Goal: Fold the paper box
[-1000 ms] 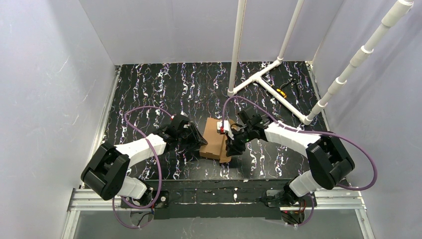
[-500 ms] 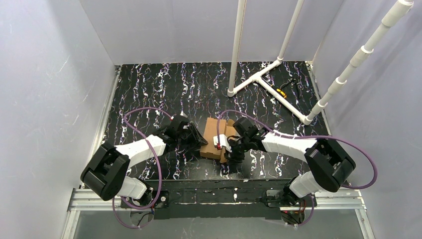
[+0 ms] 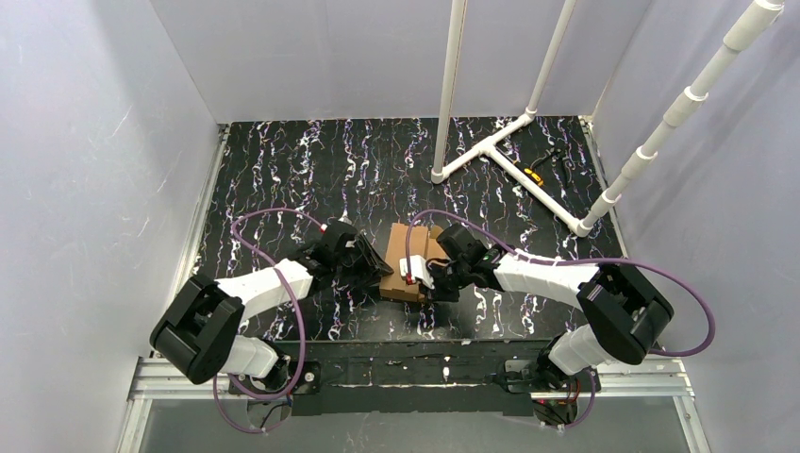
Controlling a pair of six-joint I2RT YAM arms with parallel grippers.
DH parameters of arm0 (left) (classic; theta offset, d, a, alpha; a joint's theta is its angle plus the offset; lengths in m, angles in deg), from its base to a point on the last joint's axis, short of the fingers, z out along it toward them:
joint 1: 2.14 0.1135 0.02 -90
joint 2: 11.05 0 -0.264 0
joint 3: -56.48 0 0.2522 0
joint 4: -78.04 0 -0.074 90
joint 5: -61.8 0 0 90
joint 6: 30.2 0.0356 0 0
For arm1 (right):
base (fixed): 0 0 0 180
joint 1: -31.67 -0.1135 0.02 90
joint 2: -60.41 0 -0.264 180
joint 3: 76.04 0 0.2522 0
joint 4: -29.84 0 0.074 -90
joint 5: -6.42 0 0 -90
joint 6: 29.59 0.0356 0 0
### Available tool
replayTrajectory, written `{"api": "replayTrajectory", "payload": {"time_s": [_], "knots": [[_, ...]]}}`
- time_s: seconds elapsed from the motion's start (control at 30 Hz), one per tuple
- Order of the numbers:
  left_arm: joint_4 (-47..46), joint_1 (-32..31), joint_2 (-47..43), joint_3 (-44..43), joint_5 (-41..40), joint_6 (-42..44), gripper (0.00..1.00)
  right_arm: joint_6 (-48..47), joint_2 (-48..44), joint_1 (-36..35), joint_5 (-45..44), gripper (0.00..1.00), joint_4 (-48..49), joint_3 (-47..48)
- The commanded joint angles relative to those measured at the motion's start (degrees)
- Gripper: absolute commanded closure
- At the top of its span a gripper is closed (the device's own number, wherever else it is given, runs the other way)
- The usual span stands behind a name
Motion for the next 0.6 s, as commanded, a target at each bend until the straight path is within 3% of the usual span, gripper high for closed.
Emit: {"api": "replayTrajectory", "payload": {"time_s": [0.0, 0.07, 0.57], "knots": [[2.65, -0.66, -1.83, 1.67, -3.12, -0.85, 0.61, 2.11, -1.26, 0.02, -0.78, 0.95, 1.84, 0.46], [2.72, -0.73, -2.49, 2.15, -3.88, -1.68, 0.61, 2.68, -1.36, 0.21, -0.64, 0.99, 1.67, 0.6], [2.14, -1.96, -2.82, 2.85, -5.54, -7.87, 0.6, 6.8, -0.67, 1.31, 1.33, 0.99, 2.41, 1.87]]}}
